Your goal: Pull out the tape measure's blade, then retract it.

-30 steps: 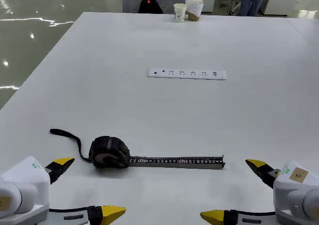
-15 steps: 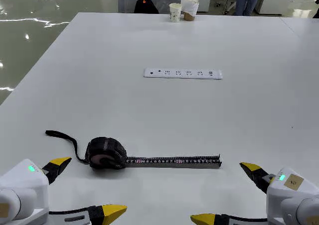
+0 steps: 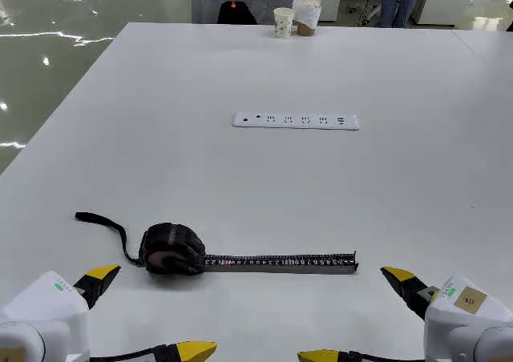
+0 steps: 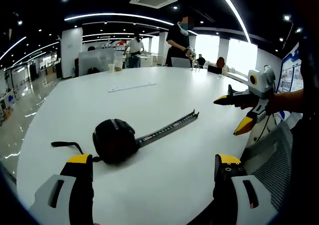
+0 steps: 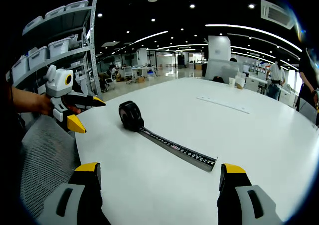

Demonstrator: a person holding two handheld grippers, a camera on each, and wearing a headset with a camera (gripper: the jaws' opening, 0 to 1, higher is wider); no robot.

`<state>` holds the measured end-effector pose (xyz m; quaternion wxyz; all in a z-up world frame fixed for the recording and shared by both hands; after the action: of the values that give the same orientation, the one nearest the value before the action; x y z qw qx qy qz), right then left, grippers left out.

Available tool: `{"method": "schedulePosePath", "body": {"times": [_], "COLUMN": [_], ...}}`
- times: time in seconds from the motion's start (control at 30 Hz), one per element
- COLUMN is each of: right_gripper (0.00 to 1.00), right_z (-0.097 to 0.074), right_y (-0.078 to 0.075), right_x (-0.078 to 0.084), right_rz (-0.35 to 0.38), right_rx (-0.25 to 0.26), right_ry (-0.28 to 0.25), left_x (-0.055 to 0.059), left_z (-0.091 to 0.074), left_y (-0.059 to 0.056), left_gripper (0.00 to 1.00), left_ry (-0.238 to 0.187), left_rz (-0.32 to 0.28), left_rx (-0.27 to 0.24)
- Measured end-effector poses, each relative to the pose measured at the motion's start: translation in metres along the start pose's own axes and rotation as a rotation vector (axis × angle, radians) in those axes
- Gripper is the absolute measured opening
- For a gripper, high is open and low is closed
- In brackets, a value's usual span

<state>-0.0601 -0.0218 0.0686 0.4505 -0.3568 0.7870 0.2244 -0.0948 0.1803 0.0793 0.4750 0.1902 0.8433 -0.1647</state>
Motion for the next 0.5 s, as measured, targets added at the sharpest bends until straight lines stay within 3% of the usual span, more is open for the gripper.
{"method": "schedulePosePath", "body": {"times": [0.5], "right_gripper": [0.99], "right_z": [-0.0065], "right_y": [-0.0009], "right_x": [-0.0049], "right_rz": [0.031], "right_rx": [0.037], "right_ry": [-0.018], "left_x": [-0.0057], "left_z": [0.0004], "left_y": [-0.0025], "left_gripper": [0.99], "left_ry": [-0.011], "left_rz": [-0.005], "left_rx": [-0.039]}}
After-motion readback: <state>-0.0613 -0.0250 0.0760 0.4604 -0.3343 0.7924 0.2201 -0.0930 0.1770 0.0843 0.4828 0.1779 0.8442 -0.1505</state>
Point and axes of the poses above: the centre of the closed fingertips' face, and the gripper's own axes: z roughly forward along the fingers, y roughly to its left, x roughly out of its underside, the point moved 1 cm from there along -z, roughly backward along the fingers, and after that the axes turned 4 degrees about x, right-handed, at the moved point
